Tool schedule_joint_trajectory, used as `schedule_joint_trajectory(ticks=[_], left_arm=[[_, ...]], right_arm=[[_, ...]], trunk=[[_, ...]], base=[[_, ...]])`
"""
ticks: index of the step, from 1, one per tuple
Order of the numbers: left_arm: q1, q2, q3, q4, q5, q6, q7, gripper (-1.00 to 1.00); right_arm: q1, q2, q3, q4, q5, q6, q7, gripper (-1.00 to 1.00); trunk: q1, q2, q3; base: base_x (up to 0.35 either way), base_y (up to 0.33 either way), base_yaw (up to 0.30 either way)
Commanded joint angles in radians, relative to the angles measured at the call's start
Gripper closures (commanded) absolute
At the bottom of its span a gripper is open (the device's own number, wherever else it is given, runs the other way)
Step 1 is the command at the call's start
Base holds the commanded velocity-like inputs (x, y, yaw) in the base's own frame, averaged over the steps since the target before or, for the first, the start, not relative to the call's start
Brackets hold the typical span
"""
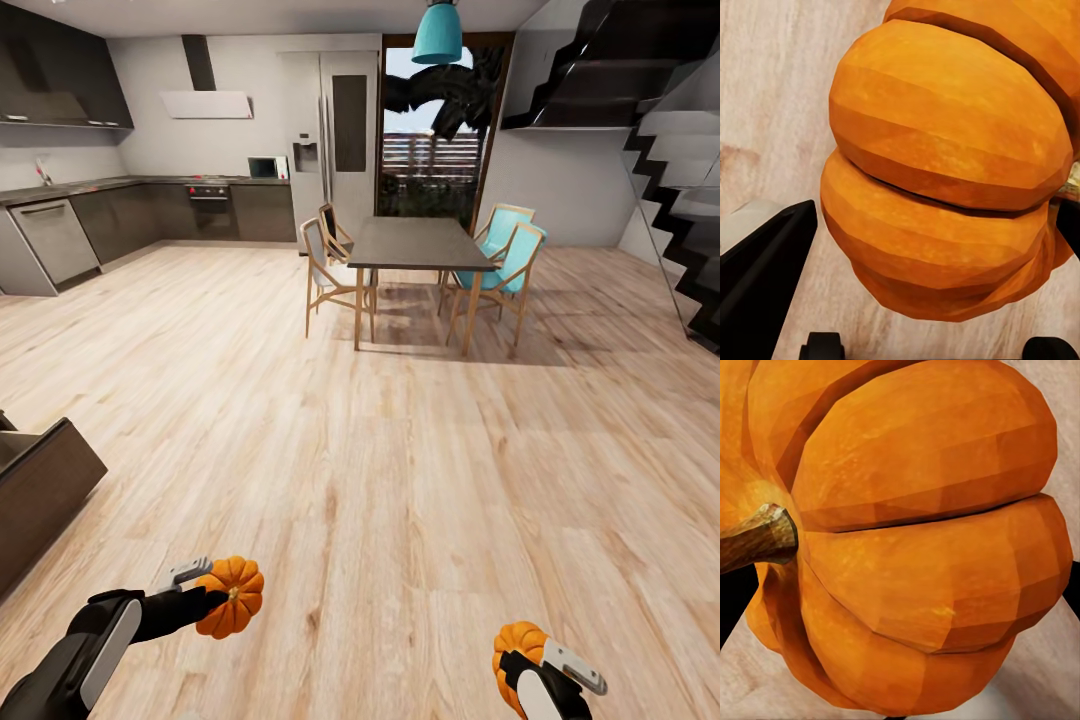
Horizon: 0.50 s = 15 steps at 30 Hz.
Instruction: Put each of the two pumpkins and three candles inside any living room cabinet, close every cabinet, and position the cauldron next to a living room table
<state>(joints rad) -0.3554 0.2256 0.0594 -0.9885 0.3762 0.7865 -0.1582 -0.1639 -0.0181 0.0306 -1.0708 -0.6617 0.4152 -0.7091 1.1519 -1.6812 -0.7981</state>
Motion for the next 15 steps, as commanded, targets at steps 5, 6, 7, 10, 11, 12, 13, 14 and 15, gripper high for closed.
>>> schedule_joint_trajectory(ticks=[5,6,7,10,11,12,13,14,15], left_arm=[[0.0,0.0,0.002,-0.001,-0.005,0.005,-0.002,1.0],[0.0,0.0,0.002,-0.001,-0.005,0.005,-0.003,1.0],[0.0,0.0,0.002,-0.001,-0.005,0.006,-0.003,1.0],[0.0,-0.001,0.002,-0.001,-0.005,0.006,-0.002,1.0],[0.0,-0.001,0.002,-0.001,-0.005,0.005,-0.002,1.0],[0.0,-0.002,0.002,-0.001,-0.005,0.006,-0.002,1.0],[0.0,-0.001,0.002,-0.001,-0.005,0.006,-0.002,1.0],[0.0,-0.001,0.002,-0.001,-0.005,0.006,-0.003,1.0],[0.0,0.0,0.002,-0.001,-0.005,0.006,-0.003,1.0]], right_arm=[[0.0,-0.001,0.003,-0.001,-0.006,0.004,-0.007,1.0],[0.0,-0.001,0.003,-0.001,-0.006,0.004,-0.007,1.0],[0.0,0.0,0.003,-0.001,-0.006,0.004,-0.007,1.0],[0.0,0.0,0.003,-0.002,-0.006,0.004,-0.007,1.0],[0.0,0.0,0.003,-0.002,-0.007,0.004,-0.007,1.0],[0.0,0.0,0.002,-0.001,-0.009,0.004,-0.007,1.0],[0.0,0.0,0.001,-0.002,-0.011,0.004,-0.007,1.0],[0.0,0.0,0.0,-0.002,-0.014,0.004,-0.007,1.0],[-0.001,0.0,-0.001,-0.002,-0.016,0.004,-0.007,1.0]], trunk=[[0.0,0.0,-0.001],[0.0,0.0,-0.001],[0.0,0.0,-0.001],[0.0,0.0,-0.001],[0.0,0.0,-0.001],[0.0,0.0,-0.001],[0.0,0.0,-0.001],[0.0,0.0,-0.001],[0.0,0.0,-0.001]], base=[[0.093,0.0,0.0],[0.167,0.0,0.0],[0.131,-0.005,0.0],[0.146,-0.086,0.0],[0.185,-0.165,0.0],[0.175,-0.149,0.0],[0.129,-0.101,0.0],[0.09,-0.065,0.0],[0.124,-0.082,0.0]])
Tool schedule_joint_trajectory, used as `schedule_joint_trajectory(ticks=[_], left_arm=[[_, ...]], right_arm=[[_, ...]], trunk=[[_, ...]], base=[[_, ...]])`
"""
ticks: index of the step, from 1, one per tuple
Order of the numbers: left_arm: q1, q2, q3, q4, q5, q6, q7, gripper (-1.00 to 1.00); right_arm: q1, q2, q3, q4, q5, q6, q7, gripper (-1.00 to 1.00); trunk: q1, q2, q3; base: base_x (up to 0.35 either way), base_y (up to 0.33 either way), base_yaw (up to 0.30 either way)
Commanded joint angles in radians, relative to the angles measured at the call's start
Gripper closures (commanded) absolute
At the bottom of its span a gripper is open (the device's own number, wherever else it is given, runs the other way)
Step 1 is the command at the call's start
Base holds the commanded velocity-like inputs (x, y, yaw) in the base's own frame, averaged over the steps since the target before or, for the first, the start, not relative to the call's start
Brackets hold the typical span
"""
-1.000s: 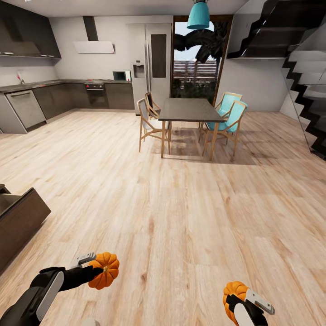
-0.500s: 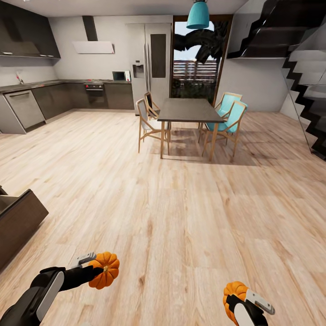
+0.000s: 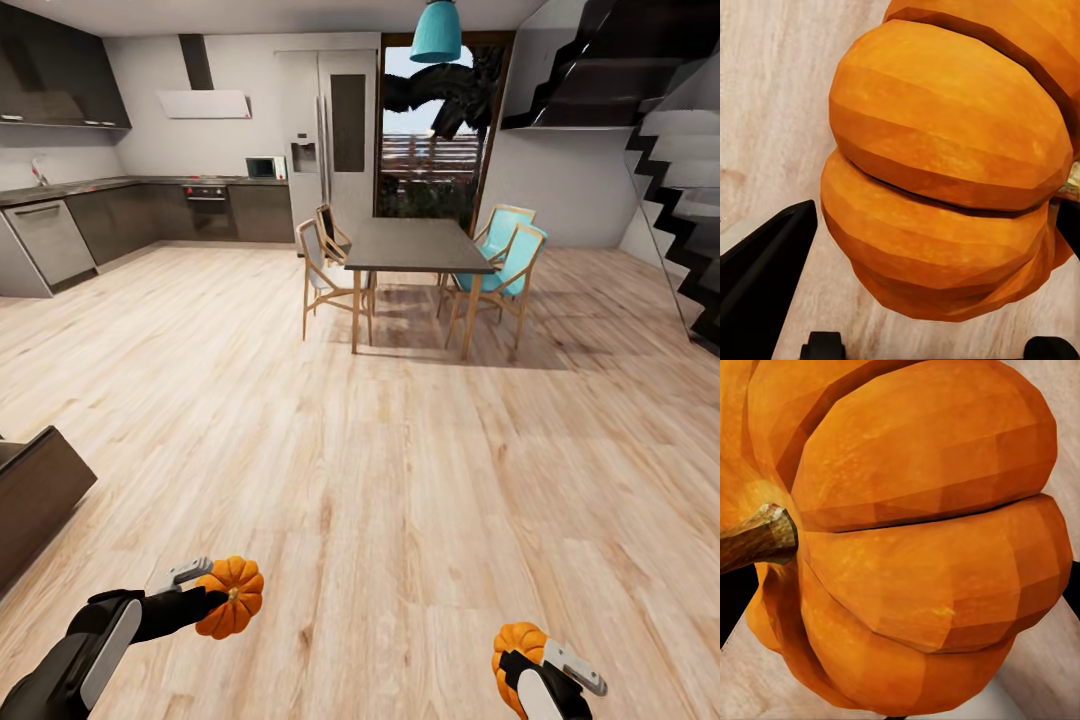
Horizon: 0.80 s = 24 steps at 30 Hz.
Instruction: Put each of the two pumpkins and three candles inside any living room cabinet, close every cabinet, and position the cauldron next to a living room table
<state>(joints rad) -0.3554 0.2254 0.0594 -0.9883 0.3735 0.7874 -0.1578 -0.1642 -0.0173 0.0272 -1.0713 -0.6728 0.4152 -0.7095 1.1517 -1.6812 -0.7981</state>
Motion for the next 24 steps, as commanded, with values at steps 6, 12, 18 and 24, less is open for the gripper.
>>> schedule_joint_trajectory(ticks=[6,12,18,24], left_arm=[[0.0,0.0,0.001,-0.001,-0.002,0.003,-0.003,1.0],[0.0,0.0,0.0,-0.001,-0.003,0.001,-0.003,1.0],[0.0,0.0,0.0,-0.001,-0.002,0.0,-0.003,1.0],[0.0,0.0,0.0,-0.002,-0.002,-0.002,-0.003,1.0]], right_arm=[[-0.001,0.0,0.001,-0.002,-0.008,0.004,-0.007,1.0],[-0.001,0.003,0.0,-0.001,-0.002,0.004,-0.007,1.0],[-0.001,0.007,0.003,-0.001,0.004,0.004,-0.008,1.0],[-0.001,0.008,0.003,-0.001,0.004,0.003,-0.008,1.0]], trunk=[[0.0,0.0,-0.001],[0.0,0.0,-0.001],[0.0,0.0,-0.001],[0.0,0.0,-0.001]], base=[[0.221,-0.127,-0.119],[0.201,-0.163,-0.047],[0.034,-0.018,-0.002],[0.207,-0.01,0.0]])
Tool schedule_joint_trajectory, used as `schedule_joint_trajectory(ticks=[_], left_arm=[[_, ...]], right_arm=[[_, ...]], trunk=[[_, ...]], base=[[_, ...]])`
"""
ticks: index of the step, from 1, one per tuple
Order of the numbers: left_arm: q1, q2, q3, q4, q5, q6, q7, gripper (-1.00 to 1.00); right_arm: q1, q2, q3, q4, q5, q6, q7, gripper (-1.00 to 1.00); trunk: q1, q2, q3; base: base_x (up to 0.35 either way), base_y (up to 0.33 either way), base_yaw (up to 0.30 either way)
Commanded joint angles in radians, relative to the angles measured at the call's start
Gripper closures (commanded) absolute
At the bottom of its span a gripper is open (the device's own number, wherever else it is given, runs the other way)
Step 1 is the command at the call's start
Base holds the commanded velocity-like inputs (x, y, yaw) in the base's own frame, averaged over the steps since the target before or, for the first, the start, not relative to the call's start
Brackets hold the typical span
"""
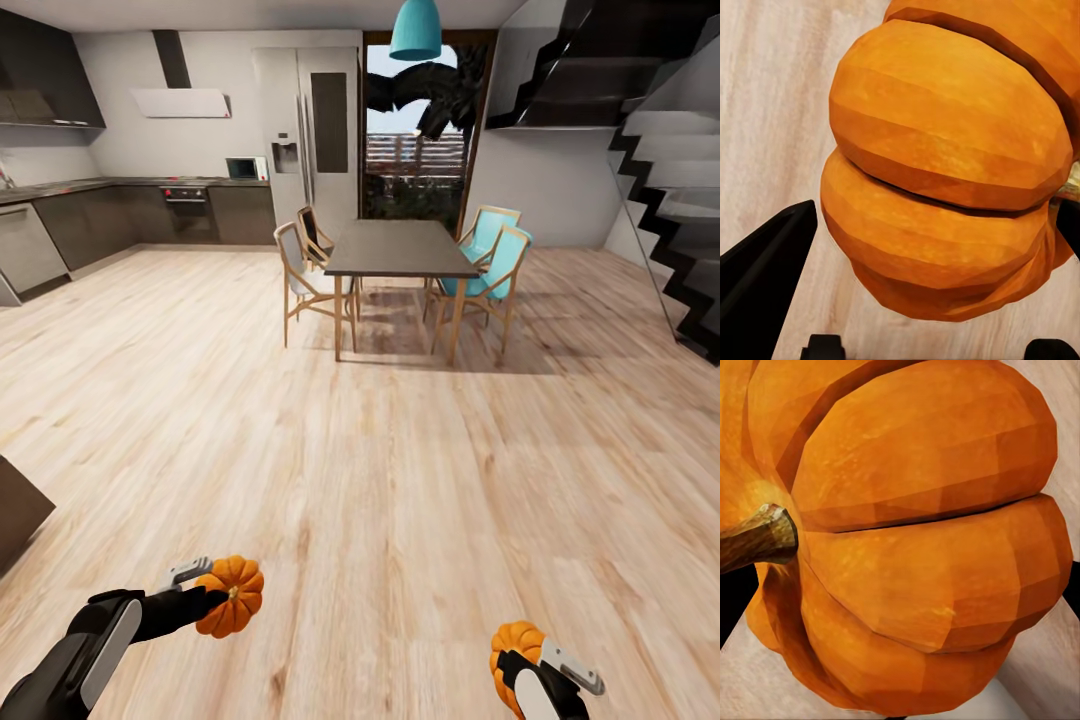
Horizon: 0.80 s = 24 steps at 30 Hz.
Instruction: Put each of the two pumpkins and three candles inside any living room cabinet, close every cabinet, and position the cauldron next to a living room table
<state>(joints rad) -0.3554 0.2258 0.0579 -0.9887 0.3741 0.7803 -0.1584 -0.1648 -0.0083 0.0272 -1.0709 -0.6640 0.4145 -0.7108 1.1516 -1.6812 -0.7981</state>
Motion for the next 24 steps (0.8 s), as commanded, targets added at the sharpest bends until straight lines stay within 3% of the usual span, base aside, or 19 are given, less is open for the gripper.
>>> schedule_joint_trajectory(ticks=[1,9,24], left_arm=[[0.0,0.0,0.002,-0.001,-0.003,0.005,-0.002,1.0],[0.0,0.0,0.002,-0.001,-0.003,0.005,-0.002,1.0],[0.0,-0.001,0.002,-0.005,-0.003,0.006,-0.002,1.0]], right_arm=[[-0.001,-0.001,0.002,-0.001,-0.005,0.004,-0.007,1.0],[0.0,-0.001,0.002,-0.001,-0.005,0.003,-0.007,1.0],[-0.001,0.001,0.004,-0.001,-0.005,0.003,-0.006,1.0]], trunk=[[0.0,0.0,-0.001],[0.0,0.0,-0.001],[0.0,0.0,-0.001]], base=[[0.171,-0.091,0.0],[0.087,-0.062,0.03],[0.058,-0.029,0.263]])
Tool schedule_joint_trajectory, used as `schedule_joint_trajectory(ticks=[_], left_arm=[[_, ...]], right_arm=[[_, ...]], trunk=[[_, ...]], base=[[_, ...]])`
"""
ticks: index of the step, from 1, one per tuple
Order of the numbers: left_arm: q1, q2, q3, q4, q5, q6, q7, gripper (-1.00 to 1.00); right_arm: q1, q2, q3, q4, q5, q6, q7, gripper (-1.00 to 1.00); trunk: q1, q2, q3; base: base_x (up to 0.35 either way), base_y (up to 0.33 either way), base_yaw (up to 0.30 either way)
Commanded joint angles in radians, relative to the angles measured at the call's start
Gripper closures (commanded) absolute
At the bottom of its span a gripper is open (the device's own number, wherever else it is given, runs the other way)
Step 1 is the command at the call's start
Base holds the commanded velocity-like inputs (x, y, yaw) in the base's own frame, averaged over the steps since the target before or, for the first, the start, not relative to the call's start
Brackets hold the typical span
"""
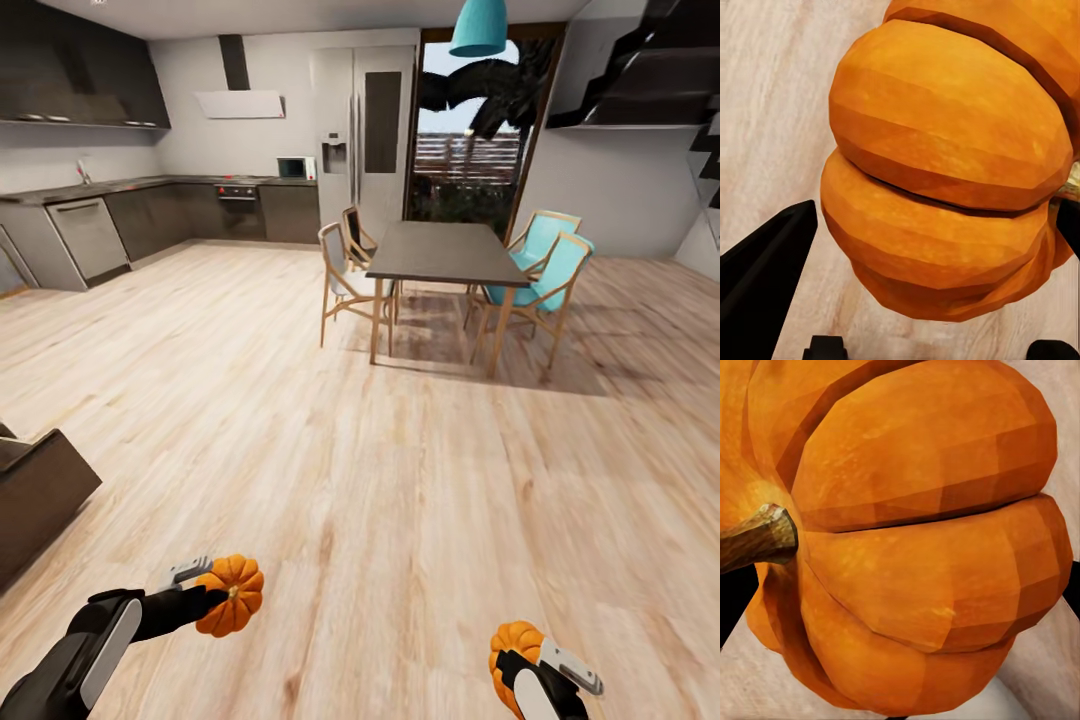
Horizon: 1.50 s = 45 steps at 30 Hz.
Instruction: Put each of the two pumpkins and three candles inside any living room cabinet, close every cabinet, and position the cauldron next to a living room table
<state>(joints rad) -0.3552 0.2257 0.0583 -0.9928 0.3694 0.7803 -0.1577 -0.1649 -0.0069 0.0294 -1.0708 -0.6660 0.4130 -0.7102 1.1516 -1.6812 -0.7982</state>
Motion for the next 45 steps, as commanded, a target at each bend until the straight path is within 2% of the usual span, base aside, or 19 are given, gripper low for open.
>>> schedule_joint_trajectory(ticks=[1,9,14,29,40,45], left_arm=[[-0.001,0.0,0.002,-0.001,0.002,0.006,-0.003,1.0],[-0.001,-0.002,0.002,-0.001,0.002,0.005,-0.002,1.0],[-0.001,-0.001,-0.021,-0.001,0.002,0.005,-0.003,1.0],[-0.001,-0.002,-0.026,-0.003,0.002,0.009,-0.003,1.0],[-0.001,0.0,-0.028,-0.004,0.002,0.007,-0.004,1.0],[-0.001,0.0,-0.028,-0.004,0.001,0.004,-0.003,1.0]], right_arm=[[-0.001,-0.001,0.002,-0.001,-0.003,0.004,-0.006,1.0],[-0.001,-0.001,0.004,-0.001,-0.003,0.004,-0.006,1.0],[-0.001,-0.001,0.005,-0.001,-0.004,0.005,-0.006,1.0],[-0.001,-0.005,0.003,-0.001,-0.003,0.006,-0.006,1.0],[-0.001,-0.003,0.004,-0.001,-0.002,0.004,-0.006,1.0],[-0.001,-0.001,0.006,-0.001,-0.001,0.004,-0.007,1.0]], trunk=[[0.0,0.0,-0.001],[0.0,0.0,-0.001],[0.0,0.0,-0.001],[0.0,0.0,0.008],[0.0,0.0,0.009],[0.0,0.0,0.009]], base=[[0.188,-0.159,0.114],[0.044,-0.029,0.02],[0.001,0.0,0.024],[0.012,-0.065,0.224],[0.027,-0.145,0.016],[0.264,-0.029,0.0]])
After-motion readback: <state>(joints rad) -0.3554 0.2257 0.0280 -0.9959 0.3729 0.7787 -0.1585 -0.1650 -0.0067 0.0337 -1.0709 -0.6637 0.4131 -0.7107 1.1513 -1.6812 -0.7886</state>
